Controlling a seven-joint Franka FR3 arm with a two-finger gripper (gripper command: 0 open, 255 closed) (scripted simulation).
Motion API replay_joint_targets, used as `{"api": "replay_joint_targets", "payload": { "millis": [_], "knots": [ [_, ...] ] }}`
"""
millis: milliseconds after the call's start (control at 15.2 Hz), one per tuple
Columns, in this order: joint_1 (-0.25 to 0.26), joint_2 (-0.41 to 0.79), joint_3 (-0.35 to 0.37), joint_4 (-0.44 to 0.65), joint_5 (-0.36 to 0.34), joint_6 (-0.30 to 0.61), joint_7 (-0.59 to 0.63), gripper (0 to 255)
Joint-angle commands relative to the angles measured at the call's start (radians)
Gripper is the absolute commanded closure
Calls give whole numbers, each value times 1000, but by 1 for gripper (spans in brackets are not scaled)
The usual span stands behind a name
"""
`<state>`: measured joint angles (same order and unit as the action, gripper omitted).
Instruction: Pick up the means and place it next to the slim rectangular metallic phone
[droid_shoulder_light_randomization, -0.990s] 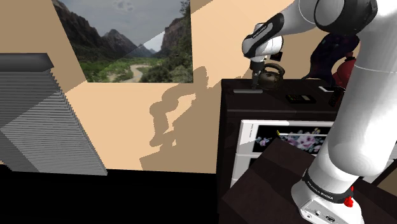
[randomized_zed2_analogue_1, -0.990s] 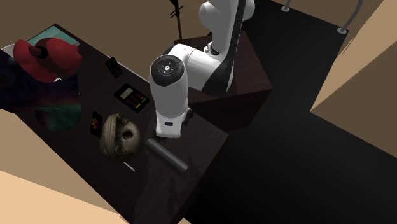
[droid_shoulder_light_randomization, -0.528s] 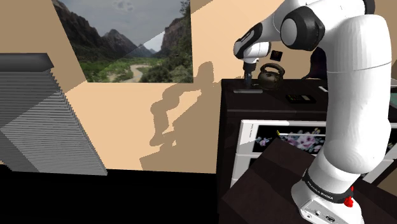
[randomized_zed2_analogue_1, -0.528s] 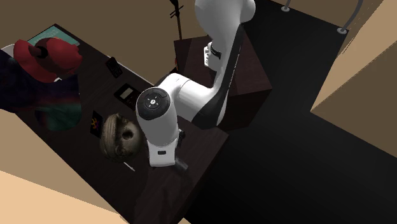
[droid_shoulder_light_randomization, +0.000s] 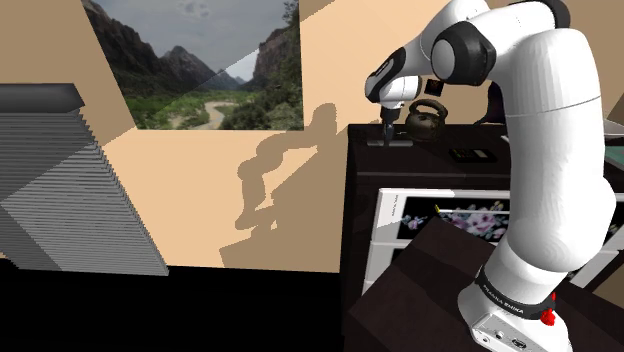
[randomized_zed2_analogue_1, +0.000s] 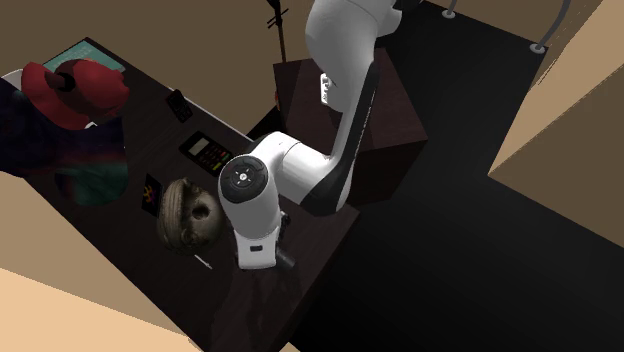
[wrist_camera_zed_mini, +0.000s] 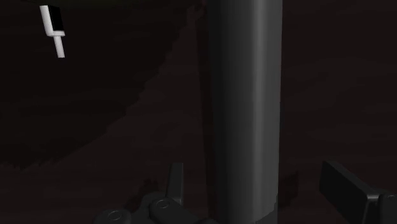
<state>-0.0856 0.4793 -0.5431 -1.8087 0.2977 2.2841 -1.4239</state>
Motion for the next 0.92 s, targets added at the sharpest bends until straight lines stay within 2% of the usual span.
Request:
{"api": "replay_joint_targets", "payload": {
  "millis": [0,330,396,858],
  "knots": [
    [-2,4,2,0,3,4,-2,0],
    [-2,4,2,0,3,4,-2,0],
    [-2,4,2,0,3,4,-2,255],
    [-3,6,2,3,3,3,-2,255]
  ]
}}
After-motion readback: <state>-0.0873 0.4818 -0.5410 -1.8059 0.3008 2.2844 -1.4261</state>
